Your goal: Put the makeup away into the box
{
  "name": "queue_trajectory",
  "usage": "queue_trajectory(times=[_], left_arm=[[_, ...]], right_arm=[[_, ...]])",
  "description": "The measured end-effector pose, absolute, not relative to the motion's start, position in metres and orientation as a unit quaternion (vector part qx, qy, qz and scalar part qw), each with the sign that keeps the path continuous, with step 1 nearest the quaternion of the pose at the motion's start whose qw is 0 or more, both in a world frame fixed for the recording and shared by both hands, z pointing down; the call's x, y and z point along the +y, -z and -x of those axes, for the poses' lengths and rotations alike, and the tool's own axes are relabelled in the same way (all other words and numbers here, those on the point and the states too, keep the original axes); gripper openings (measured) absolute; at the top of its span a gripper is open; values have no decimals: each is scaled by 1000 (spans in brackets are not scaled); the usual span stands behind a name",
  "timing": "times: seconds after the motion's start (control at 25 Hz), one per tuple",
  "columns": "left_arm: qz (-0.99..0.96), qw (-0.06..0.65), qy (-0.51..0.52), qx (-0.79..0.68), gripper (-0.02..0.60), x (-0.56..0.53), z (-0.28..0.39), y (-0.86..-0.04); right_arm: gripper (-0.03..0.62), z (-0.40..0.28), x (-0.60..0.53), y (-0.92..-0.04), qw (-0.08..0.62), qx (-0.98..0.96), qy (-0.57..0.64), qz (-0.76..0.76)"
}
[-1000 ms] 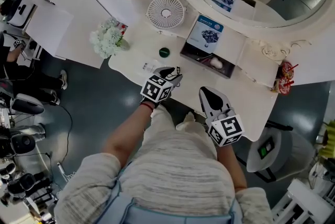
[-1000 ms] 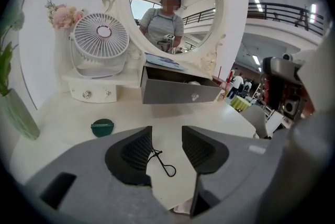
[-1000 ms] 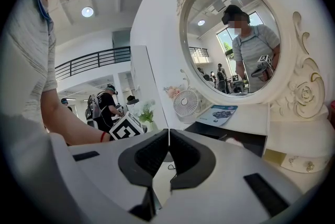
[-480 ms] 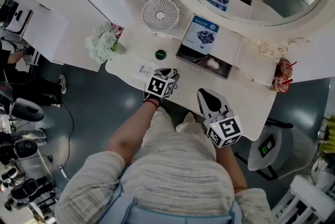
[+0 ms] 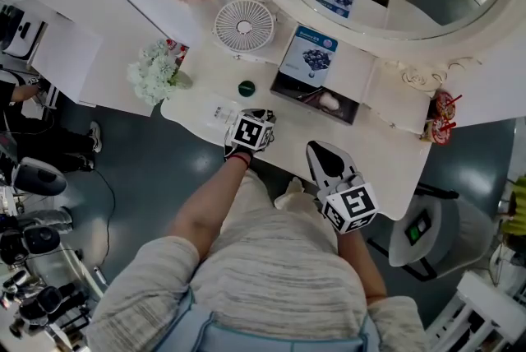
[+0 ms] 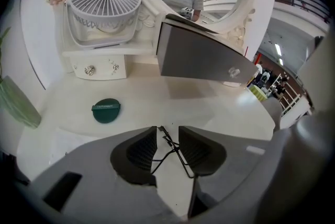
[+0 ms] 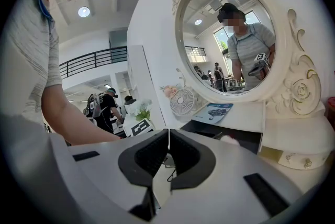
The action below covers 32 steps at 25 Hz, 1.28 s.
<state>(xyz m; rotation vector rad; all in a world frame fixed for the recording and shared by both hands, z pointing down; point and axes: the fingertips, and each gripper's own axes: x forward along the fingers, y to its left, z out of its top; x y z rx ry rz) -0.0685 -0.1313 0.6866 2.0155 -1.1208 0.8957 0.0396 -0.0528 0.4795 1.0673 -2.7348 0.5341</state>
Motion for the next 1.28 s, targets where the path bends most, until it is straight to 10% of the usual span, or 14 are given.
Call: queue_trajectory(times=[0.44,1.28], left_arm=[[-759,322,-372,-426,35,-134,68,-694],[-827,269,-336,-361,25,-116,58,-641]], right_arm=[[11,-46,-57,-481,79,-911,-180,-363],[11,-54,-60,-473,69,-910,-170,-371]])
